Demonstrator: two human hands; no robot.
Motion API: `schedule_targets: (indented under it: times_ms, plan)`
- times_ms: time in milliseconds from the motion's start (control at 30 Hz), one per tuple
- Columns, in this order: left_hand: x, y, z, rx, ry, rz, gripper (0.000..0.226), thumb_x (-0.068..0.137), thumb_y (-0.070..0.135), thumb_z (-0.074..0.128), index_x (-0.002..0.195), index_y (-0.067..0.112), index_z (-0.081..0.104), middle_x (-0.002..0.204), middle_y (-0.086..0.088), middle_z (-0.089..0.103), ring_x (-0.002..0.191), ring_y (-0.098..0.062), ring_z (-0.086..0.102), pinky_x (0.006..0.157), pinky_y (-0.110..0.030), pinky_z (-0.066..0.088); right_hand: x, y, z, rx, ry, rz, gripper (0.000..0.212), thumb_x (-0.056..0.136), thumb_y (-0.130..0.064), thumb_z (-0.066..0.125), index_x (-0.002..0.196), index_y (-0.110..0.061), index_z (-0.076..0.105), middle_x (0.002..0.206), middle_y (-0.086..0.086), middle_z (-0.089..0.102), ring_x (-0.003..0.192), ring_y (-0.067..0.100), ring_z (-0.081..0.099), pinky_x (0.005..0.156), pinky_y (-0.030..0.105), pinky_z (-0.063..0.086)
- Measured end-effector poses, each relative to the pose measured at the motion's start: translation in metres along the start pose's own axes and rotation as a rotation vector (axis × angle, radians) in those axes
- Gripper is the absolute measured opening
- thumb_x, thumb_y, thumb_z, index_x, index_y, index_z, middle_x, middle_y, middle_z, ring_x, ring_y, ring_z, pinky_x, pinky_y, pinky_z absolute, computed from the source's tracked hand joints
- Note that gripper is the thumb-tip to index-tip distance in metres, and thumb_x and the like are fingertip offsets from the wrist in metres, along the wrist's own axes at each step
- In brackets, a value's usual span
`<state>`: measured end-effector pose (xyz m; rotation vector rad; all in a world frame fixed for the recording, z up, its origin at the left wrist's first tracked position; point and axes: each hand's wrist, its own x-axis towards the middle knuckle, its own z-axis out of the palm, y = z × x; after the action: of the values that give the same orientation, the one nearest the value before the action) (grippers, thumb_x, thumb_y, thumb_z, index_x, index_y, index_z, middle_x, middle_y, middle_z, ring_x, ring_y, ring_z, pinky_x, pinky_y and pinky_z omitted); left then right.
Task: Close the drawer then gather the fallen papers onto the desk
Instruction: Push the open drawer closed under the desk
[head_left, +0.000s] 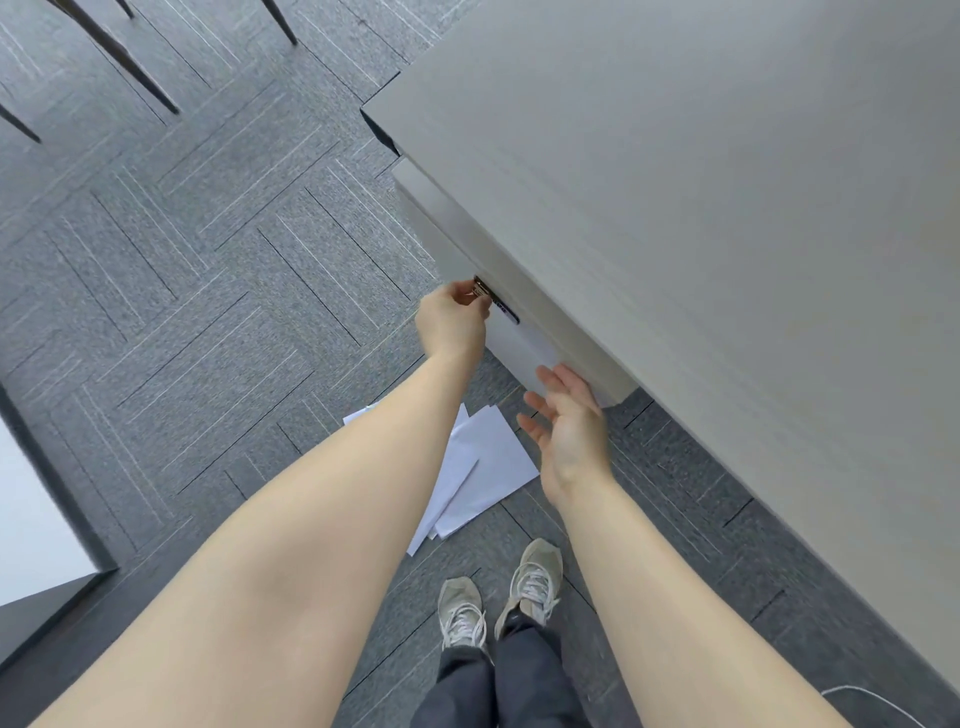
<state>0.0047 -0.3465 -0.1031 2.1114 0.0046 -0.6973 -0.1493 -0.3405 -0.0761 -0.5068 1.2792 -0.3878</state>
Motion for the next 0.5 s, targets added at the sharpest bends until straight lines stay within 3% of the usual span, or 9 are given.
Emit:
schedule_targets:
  times_ms: [100,200,300,500]
  plan:
    - [0.005,0.002,0.004,0.023,0.012,0.007,0.023,0.073,0.006,0.068,0.094,0.012,0.074,0.078,-0.012,0.074,0.074,-0.029,0.069,0.082,-0.045,0.058,0.005,-0.004,0.000,0.004,0.010,-0.018,0.029,0.095,-0.004,0.044,0.115,-0.020,0.057,0.124,0.001,0.064,0.096,0.015,0.060,0.075,0.027,0.051]
    - [0.002,-0.002,0.001,0.075,-0.039,0.077,0.024,0.077,0.009,0.067,0.100,0.012,0.072,0.079,-0.010,0.073,0.075,-0.028,0.067,0.082,-0.045,0.057,0.005,-0.001,-0.004,-0.086,-0.001,-0.050,0.037,0.092,-0.003,0.043,0.123,-0.019,0.055,0.116,-0.005,0.066,0.092,0.011,0.061,0.075,0.027,0.050]
    - [0.001,-0.003,-0.005,0.338,-0.065,0.262,0.024,0.084,0.017,0.065,0.106,0.010,0.069,0.094,-0.013,0.074,0.090,-0.031,0.066,0.082,-0.041,0.052,0.005,0.000,-0.009,-0.186,-0.022,-0.069,0.041,0.091,-0.003,0.044,0.127,-0.021,0.054,0.116,-0.006,0.066,0.094,0.012,0.060,0.075,0.028,0.047]
    - [0.003,-0.007,-0.010,0.661,-0.052,0.503,0.029,0.096,0.027,0.049,0.111,0.008,0.065,0.094,-0.022,0.072,0.088,-0.040,0.062,0.068,-0.040,0.044,0.006,0.002,-0.009,-0.224,-0.040,-0.087,0.037,0.091,-0.005,0.043,0.120,-0.027,0.053,0.112,-0.010,0.064,0.093,0.013,0.058,0.078,0.031,0.046]
